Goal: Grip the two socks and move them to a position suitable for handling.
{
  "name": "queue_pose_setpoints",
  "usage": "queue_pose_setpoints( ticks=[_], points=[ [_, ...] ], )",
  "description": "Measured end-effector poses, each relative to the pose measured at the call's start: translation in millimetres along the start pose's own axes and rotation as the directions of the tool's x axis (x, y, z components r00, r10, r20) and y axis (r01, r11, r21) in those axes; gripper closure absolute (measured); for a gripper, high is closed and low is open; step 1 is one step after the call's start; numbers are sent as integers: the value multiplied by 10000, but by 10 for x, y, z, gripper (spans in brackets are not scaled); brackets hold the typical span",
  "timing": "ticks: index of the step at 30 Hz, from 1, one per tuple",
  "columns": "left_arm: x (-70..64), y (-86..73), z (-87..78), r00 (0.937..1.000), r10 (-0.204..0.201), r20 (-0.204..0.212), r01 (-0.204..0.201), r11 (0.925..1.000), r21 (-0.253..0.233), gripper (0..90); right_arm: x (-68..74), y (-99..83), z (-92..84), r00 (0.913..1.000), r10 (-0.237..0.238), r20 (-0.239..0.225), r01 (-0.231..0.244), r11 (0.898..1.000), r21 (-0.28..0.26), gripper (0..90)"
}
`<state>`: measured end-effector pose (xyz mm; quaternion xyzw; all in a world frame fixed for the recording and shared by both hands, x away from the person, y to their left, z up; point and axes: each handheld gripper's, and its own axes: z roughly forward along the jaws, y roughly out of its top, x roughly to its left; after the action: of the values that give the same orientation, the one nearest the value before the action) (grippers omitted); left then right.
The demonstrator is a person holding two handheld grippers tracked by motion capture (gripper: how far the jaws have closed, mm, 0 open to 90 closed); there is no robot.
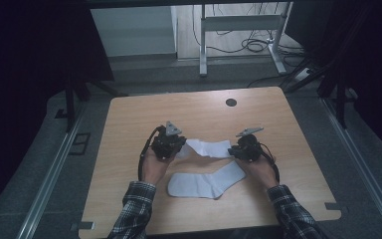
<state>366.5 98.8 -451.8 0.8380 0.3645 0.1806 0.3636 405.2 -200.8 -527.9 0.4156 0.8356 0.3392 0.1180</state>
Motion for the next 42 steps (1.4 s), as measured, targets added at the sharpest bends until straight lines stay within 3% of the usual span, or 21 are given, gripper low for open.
queue_pose_setpoints(
  ticks=[2, 3, 4, 5, 7, 12, 15, 19, 22, 26, 38, 42],
  points=[
    [-67, 15, -35, 9985, 235, 487, -242, 9996, 146, 813, 7, 1, -6, 10000, -74, 58, 74, 10000, 51, 728],
    [-90, -3, -21, 9974, 234, 679, -252, 9993, 259, 758, -4, -7, -19, 9999, -103, 67, 102, 9999, 91, 725],
    [-119, -38, 4, 9961, 215, 855, -253, 9987, 435, 758, -4, -7, -19, 9999, -103, 67, 102, 9999, 91, 725],
    [-139, -79, 25, 9966, 336, 746, -375, 9980, 513, 701, -37, -21, -36, 10000, 18, 86, -18, 10000, 96, 723],
    [-145, -159, 60, 9982, 403, 444, -432, 9968, 677, 679, -49, -27, -44, 9999, 84, 131, -85, 9999, 104, 719],
    [-21, -349, 83, 9996, -226, -177, 241, 9956, 908, 532, -82, -30, -103, 9998, 119, 186, -120, 9999, 22, 696],
    [80, -478, 53, 9973, -503, -536, 555, 9933, 1018, 532, -95, -13, -134, 9997, 138, 177, -135, 9998, -159, 687],
    [224, -708, 24, 9909, -1262, -459, 1302, 9865, 995, 583, -118, 15, -170, 9996, 165, 236, -156, 9990, -407, 670],
    [263, -803, 41, 9862, -1588, -470, 1628, 9814, 1012, 606, -118, 23, -153, 9995, 97, 290, -86, 9992, -383, 675],
    [302, -870, 77, 9821, -1854, -338, 1880, 9767, 1034, 631, -103, 41, -115, 9994, 13, 359, -1, 9994, -333, 684],
    [314, -948, 183, 9800, -1969, -287, 1990, 9723, 1227, 677, -73, 39, 19, 9993, -111, 355, 115, 9999, -117, 631],
    [329, -974, 182, 9749, -2227, -69, 2222, 9694, 1045, 778, -52, 38, 37, 9999, -39, 142, 39, 10000, -30, 748]
  ],
)
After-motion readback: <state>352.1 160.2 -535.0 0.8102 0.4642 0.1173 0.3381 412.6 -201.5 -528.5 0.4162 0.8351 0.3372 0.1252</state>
